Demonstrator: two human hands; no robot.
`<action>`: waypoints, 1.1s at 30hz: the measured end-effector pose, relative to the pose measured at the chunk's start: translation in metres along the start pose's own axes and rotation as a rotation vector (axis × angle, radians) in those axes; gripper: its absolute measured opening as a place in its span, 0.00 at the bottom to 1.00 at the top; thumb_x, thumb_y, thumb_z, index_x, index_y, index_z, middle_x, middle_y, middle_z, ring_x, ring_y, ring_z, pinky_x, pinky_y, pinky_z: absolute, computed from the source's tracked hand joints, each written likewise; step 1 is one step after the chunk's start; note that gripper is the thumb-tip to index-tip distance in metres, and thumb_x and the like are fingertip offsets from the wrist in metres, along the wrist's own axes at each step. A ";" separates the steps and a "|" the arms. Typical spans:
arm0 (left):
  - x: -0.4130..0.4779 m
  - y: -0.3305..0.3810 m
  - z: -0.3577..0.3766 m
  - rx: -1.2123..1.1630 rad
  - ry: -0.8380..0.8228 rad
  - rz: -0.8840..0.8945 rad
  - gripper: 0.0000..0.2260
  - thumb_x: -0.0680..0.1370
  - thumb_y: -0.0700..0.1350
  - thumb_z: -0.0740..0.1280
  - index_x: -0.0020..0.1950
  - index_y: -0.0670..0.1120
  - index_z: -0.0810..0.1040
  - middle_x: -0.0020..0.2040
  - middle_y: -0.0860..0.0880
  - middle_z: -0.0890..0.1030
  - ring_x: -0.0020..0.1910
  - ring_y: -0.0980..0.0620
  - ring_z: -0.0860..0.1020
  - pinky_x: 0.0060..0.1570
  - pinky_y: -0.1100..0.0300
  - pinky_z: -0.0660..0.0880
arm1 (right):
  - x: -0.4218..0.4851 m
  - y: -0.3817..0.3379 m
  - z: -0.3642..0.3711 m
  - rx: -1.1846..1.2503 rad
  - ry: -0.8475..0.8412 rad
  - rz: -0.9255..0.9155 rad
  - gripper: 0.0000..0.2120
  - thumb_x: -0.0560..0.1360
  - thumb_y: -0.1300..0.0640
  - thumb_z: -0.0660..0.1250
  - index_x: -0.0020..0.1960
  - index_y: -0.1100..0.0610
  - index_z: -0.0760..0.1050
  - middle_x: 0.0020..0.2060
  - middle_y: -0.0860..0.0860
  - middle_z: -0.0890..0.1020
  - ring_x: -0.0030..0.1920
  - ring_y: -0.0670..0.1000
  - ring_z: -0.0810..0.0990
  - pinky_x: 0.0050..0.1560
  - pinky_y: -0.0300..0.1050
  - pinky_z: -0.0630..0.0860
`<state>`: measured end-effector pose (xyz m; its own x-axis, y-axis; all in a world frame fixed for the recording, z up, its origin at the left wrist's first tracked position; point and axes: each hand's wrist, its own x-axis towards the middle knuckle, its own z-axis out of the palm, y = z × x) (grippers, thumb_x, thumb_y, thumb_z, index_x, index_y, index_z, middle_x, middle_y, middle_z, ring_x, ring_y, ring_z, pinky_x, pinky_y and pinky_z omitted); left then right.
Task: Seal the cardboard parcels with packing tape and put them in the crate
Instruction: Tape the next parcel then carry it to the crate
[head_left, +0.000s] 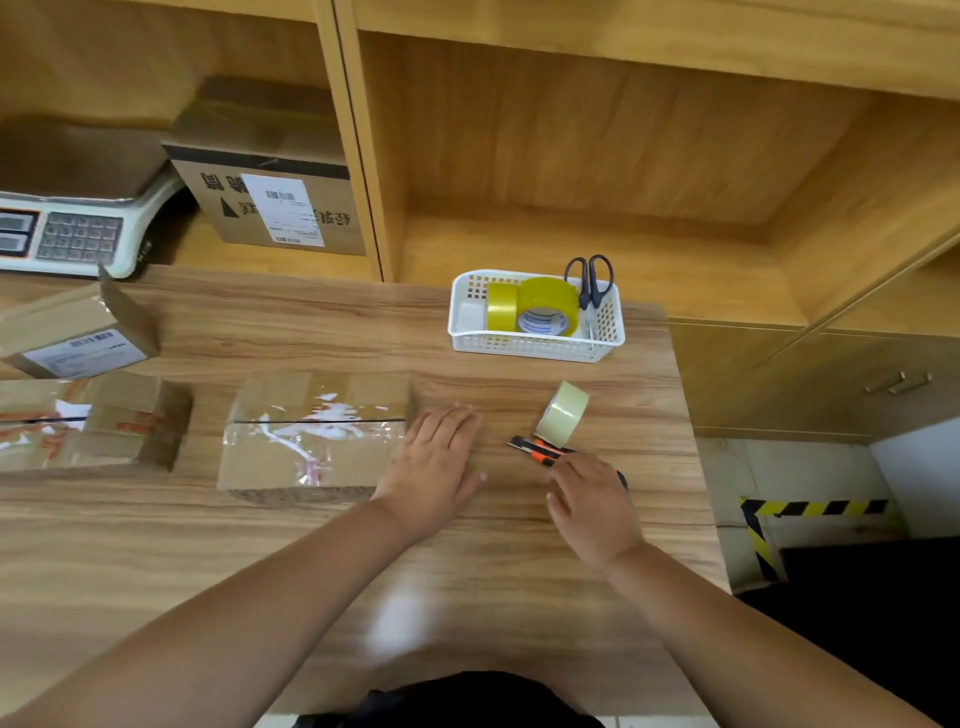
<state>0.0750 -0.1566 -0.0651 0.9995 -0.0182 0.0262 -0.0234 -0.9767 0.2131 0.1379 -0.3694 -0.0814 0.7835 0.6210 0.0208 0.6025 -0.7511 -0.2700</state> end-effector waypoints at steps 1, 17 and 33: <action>0.004 0.009 0.004 -0.021 -0.013 0.002 0.27 0.74 0.55 0.62 0.69 0.41 0.71 0.66 0.45 0.74 0.66 0.46 0.69 0.68 0.54 0.62 | -0.001 0.010 -0.002 0.006 0.018 0.034 0.09 0.67 0.55 0.59 0.39 0.54 0.77 0.39 0.48 0.79 0.41 0.52 0.79 0.44 0.44 0.74; 0.091 0.058 0.058 -0.505 -0.253 -0.414 0.25 0.75 0.43 0.64 0.72 0.54 0.67 0.65 0.47 0.74 0.66 0.44 0.66 0.65 0.54 0.65 | 0.036 0.065 0.015 -0.249 -0.327 0.143 0.21 0.76 0.48 0.62 0.68 0.51 0.66 0.62 0.48 0.72 0.63 0.52 0.68 0.65 0.47 0.60; 0.109 0.059 0.059 -0.792 -0.362 -0.692 0.06 0.74 0.49 0.70 0.38 0.53 0.76 0.37 0.55 0.78 0.46 0.52 0.77 0.54 0.61 0.71 | 0.035 0.078 0.005 -0.048 -0.247 0.008 0.16 0.63 0.57 0.67 0.51 0.56 0.80 0.43 0.51 0.78 0.45 0.55 0.78 0.48 0.46 0.72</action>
<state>0.1837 -0.2286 -0.1071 0.7464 0.2912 -0.5984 0.6638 -0.3902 0.6381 0.2112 -0.4053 -0.1063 0.7307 0.6468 -0.2184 0.6077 -0.7620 -0.2236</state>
